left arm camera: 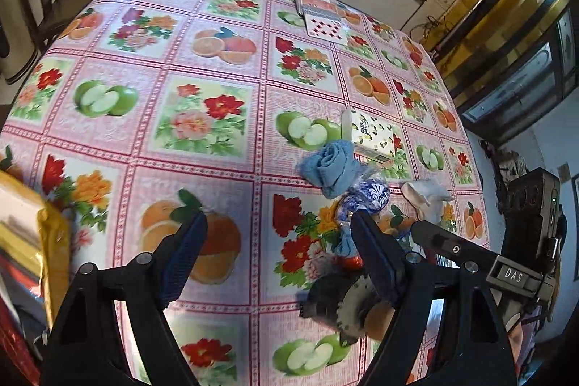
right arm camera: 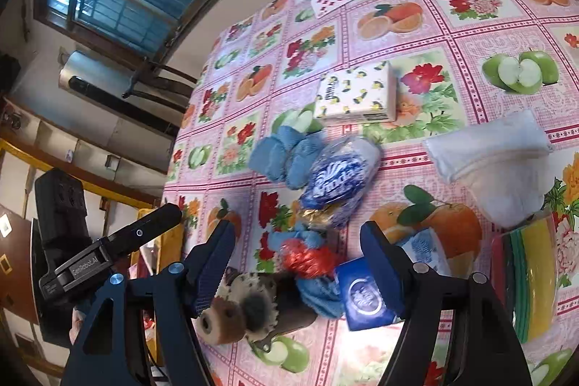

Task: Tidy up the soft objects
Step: 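Grasp the blue towel with the left tool while the right tool grasps the blue Vinda bag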

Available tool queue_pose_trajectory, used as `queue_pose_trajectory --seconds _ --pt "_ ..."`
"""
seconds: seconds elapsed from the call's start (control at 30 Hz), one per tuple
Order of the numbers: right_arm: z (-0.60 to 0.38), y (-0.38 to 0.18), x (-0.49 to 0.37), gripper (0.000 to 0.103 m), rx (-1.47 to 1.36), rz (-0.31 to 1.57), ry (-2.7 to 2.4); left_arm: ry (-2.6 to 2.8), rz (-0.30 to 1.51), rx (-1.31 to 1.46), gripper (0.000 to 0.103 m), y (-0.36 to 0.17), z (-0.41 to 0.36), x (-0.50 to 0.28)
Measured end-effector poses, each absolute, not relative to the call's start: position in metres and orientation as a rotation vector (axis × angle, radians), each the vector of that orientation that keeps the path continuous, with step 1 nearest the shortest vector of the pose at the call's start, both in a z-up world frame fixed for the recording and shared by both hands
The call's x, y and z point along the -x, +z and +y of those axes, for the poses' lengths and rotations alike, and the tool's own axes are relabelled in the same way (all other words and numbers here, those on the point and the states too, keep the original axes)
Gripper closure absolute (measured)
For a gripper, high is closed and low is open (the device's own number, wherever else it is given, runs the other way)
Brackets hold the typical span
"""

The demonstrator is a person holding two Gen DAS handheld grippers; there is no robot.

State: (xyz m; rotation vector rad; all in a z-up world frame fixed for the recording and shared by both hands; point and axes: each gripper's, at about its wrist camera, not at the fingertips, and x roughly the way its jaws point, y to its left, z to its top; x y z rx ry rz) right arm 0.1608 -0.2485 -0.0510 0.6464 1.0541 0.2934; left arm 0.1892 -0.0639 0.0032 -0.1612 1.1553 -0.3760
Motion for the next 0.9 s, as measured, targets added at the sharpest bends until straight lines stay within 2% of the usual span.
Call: queue_pose_trajectory --seconds 0.5,0.67,0.8,0.83,0.9 --pt "-0.238 -0.081 -0.209 0.028 -0.559 1.134 0.180 -0.491 1.261 0.157 0.022 -0.051 -0.121 -0.250" --pt "-0.222 -0.078 -0.217 0.029 -0.430 1.145 0.149 -0.456 1.244 0.087 0.020 -0.056 -0.127 -0.253" --pt "-0.201 -0.078 -0.221 0.033 -0.197 1.158 0.079 -0.429 1.260 0.019 0.017 -0.056 -0.125 -0.249" --pt "-0.197 -0.078 -0.220 0.037 -0.172 1.154 0.082 -0.423 1.265 0.029 0.019 -0.056 -0.122 -0.249" --pt "-0.192 -0.077 -0.220 0.041 -0.135 1.150 0.079 -0.440 1.261 0.046 0.030 -0.054 -0.116 -0.247"
